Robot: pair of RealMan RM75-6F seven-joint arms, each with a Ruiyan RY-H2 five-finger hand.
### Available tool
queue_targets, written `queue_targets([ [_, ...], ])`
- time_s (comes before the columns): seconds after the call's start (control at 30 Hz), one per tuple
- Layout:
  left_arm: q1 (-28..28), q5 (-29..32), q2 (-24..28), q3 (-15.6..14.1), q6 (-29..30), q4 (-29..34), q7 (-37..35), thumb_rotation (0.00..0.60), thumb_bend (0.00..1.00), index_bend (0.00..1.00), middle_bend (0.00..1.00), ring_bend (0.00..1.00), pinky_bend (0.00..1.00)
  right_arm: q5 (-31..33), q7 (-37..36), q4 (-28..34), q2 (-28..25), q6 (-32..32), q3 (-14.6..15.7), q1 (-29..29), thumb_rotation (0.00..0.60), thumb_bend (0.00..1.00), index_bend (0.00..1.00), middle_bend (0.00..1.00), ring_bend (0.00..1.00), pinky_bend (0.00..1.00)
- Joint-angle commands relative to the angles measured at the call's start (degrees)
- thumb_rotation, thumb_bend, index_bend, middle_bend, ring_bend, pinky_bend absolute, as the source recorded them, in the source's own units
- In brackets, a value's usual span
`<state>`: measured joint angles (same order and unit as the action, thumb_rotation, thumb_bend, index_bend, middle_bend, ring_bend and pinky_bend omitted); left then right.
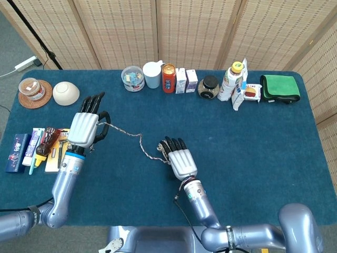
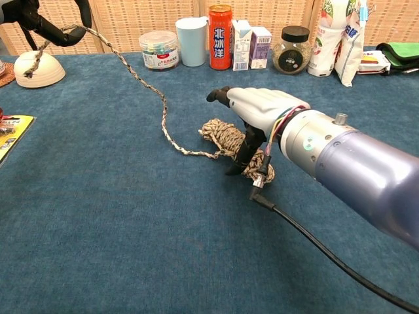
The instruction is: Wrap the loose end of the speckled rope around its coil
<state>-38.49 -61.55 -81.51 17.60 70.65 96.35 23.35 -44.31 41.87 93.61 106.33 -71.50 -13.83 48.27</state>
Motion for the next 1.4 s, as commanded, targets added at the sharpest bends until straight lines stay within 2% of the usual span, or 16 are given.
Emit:
queue_targets([
  [0.03,0.11,-0.41,0.24,-0.11,0.18,0.01,-0.41,0.6,0.45,0.57,0.0,0.0,0.0,-0.57,-0.06,-3.93,0.84,-0.14,0.05,-0.16,0.6,0.0,0.0,0.0,0.0,0.0],
  [0.5,0.02,-0.82,0.61,-0.25,0.82,0.45,-0.18,0.6,0.45,0.57,0.0,0.0,0.0,-2.67,0.08,-11.09,-0.97,0.19,-1.1,-1.09,0.6,0.0,0.0,0.0,0.0,0.0],
  [0.73,-0.3,-0.81,0.34,-0.32,0.79,0.94,0.08,0.6,0.45,0.57,0.0,0.0,0.0,1.42,0.77,-6.62,-4.83,4.54,-1.61,-1.88,0.6,0.0,0.0,0.0,0.0,0.0],
  [0.87,-0.33,-0.91,0.35,-0.34,1.09,1.32,0.35,0.6,0.45,0.57,0.0,0.0,0.0,1.74,0.05,-5.85,-6.05,6.69,-1.56,-1.59,0.6,0.0,0.08,0.0,0.0,0.0],
  [1.1,-0.15,-0.78,0.79,-0.31,1.43,1.65,0.36,0.6,0.45,0.59,0.0,0.0,0.0,1.3,-2.43,-7.04,-6.12,9.76,-1.2,-0.98,0.6,0.0,0.2,0.09,0.01,0.23],
  [1.23,-0.02,-0.68,1.07,-0.3,1.41,1.37,0.05,0.6,0.45,0.59,0.0,0.0,0.0,1.06,-4.06,-7.82,-5.64,10.59,-1.12,-0.93,0.6,0.0,0.3,0.21,0.11,0.36],
  [1.3,-0.01,-0.66,1.15,-0.3,1.33,1.22,-0.13,0.6,0.45,0.59,0.0,0.0,0.0,0.44,-5.19,-8.26,-5.44,10.88,-1.06,-1.01,0.6,0.03,0.35,0.25,0.16,0.41],
  [1.4,0.02,-0.61,1.25,-0.31,1.17,1.17,-0.52,0.6,0.45,0.59,0.0,0.0,0.0,-0.7,-6.83,-9.41,-4.97,11.32,-0.97,-1.01,0.6,0.16,0.42,0.31,0.22,0.5],
])
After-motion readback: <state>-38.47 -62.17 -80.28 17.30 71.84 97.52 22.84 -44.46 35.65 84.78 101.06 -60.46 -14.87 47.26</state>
